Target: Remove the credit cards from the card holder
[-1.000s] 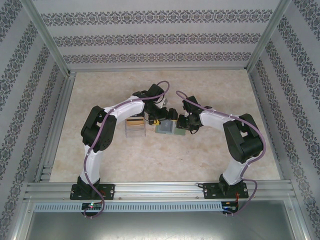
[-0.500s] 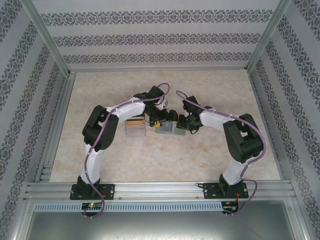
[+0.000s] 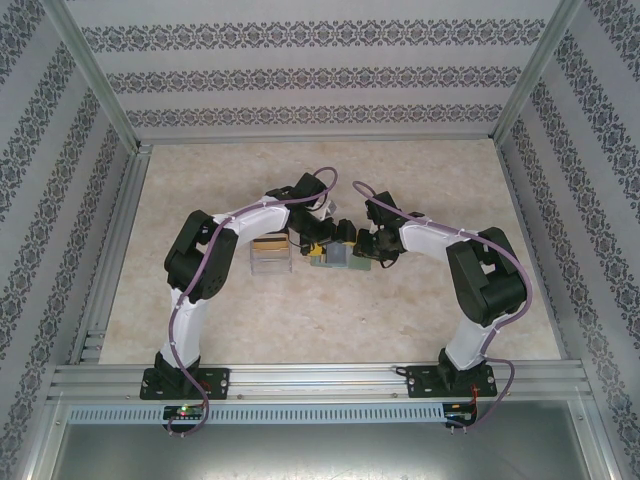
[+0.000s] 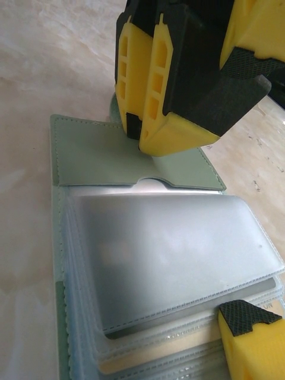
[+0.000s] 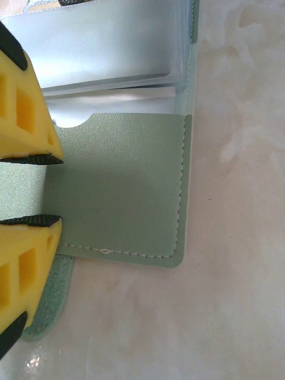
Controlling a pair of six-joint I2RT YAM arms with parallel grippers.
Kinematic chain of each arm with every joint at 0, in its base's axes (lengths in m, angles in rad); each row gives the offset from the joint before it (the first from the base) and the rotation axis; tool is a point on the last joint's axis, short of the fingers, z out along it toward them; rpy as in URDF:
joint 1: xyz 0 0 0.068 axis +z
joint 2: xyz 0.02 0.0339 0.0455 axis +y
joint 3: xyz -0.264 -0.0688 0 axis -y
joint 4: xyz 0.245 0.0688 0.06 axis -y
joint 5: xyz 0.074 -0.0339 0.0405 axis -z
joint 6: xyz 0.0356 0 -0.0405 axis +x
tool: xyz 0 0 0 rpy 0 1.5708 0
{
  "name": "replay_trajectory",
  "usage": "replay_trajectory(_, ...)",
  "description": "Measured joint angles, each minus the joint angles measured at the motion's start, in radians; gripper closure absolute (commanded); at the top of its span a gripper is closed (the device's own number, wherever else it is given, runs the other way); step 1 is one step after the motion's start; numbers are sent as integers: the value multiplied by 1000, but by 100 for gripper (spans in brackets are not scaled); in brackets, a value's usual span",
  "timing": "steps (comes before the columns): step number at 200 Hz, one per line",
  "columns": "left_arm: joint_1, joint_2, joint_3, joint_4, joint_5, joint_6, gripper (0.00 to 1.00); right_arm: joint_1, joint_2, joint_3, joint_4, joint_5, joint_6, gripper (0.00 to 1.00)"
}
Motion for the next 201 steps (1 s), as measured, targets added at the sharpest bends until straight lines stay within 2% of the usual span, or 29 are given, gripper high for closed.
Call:
replay_trajectory(107, 8, -8, -37, 71, 46, -29, 0, 0, -6, -7, 5, 8, 7, 67)
replay_trajectory(201, -5, -9, -50, 129, 92, -39, 0, -19, -168, -109, 1, 106, 40, 62)
